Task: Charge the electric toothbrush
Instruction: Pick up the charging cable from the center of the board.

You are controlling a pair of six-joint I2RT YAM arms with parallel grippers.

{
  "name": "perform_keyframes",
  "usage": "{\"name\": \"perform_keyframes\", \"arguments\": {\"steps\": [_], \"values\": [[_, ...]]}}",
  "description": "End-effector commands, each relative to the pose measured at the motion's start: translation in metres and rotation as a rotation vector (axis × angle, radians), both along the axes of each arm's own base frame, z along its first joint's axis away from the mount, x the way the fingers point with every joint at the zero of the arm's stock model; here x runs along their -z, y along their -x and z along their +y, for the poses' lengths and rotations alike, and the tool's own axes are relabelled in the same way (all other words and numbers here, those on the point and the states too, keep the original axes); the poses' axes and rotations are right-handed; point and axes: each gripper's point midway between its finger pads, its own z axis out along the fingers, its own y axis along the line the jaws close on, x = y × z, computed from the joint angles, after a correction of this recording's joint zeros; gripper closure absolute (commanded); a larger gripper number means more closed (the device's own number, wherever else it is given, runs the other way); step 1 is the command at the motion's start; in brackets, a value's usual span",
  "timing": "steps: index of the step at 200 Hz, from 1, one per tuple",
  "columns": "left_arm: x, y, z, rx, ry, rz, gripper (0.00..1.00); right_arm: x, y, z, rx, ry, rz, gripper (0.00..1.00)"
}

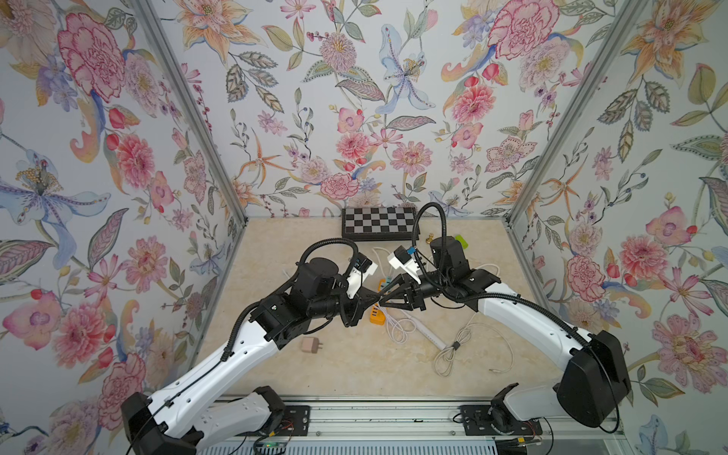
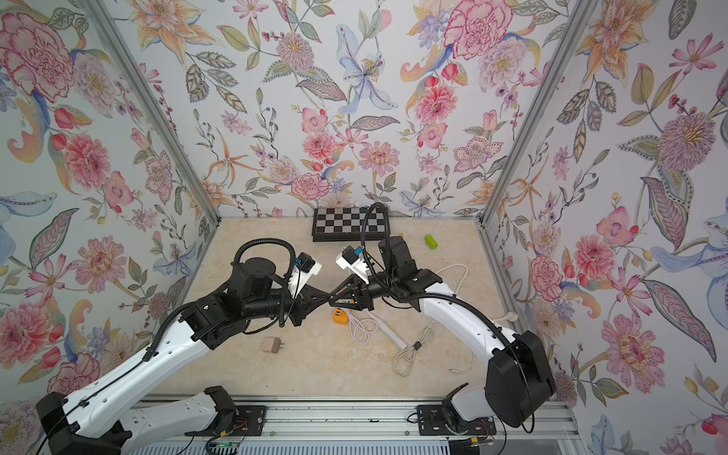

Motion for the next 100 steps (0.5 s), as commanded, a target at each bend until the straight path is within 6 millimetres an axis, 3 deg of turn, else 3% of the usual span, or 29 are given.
{"name": "perform_keyframes", "arguments": {"steps": [1,50,100], "values": [[-0.012,-0.006,-0.001,-0.001,0.003,-0.047,1.0,0.004,0.002,0.001,-0.038,-0.015,0.005,0.8],[-0.013,-0.004,-0.001,0.005,0.011,-0.048,1.0,-0.004,0.003,0.001,-0.063,-0.039,0.007,0.89],[-0.008,-0.005,-0.001,0.007,-0.001,-0.041,1.0,-0.009,0.008,0.003,-0.081,-0.05,0.006,0.87]]}}
